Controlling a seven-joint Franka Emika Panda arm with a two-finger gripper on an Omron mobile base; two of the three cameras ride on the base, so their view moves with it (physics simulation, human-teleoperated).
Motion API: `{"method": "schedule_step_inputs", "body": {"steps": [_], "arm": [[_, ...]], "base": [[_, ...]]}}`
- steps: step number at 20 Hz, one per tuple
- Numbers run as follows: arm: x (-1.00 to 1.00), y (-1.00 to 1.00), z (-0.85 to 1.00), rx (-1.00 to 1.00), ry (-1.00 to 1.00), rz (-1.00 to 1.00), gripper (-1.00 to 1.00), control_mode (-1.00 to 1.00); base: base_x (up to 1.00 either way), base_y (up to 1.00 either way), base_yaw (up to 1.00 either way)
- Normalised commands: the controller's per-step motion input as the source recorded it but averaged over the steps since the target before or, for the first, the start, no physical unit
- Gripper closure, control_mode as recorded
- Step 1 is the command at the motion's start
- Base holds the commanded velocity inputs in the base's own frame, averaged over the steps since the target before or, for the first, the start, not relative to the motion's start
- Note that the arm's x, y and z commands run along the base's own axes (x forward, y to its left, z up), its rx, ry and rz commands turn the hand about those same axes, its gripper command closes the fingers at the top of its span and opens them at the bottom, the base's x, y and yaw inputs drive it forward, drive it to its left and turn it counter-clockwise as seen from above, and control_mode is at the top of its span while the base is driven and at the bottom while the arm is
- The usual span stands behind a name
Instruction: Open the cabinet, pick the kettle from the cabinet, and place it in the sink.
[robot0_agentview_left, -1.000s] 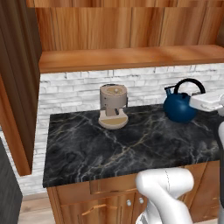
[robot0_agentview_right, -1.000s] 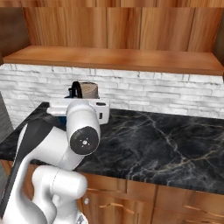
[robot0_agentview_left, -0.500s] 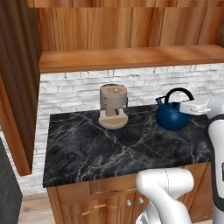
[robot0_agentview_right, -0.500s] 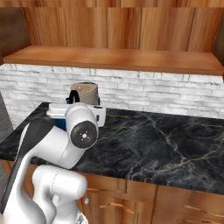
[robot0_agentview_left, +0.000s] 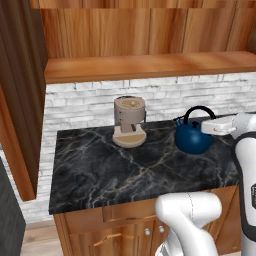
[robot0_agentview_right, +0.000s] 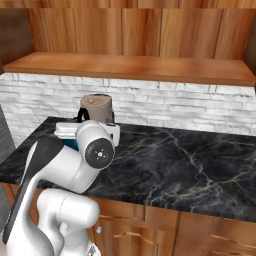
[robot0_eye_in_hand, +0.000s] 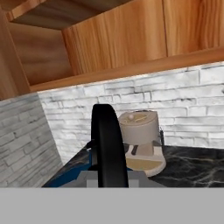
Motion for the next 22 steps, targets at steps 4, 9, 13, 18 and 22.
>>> {"method": "schedule_step_inputs", "body": {"steps": [4, 9, 13, 18, 22], "arm": [[0.02, 0.17, -0.15, -0.02, -0.05, 0.00, 1.00, -1.00], [0.00, 0.15, -0.14, -0.01, -0.12, 0.00, 1.00, -1.00], [0.07, 0.20, -0.16, -0.03, -0.07, -0.01, 1.00, -1.00], [0.19, 0.30, -0.22, -0.07, -0.01, -0.07, 1.00, -1.00], [0.21, 0.30, -0.23, -0.04, 0.00, -0.08, 1.00, -1.00]], "base": [[0.00, 0.00, 0.00], [0.00, 0.00, 0.00], [0.00, 0.00, 0.00], [0.00, 0.00, 0.00], [0.00, 0.00, 0.00]]}}
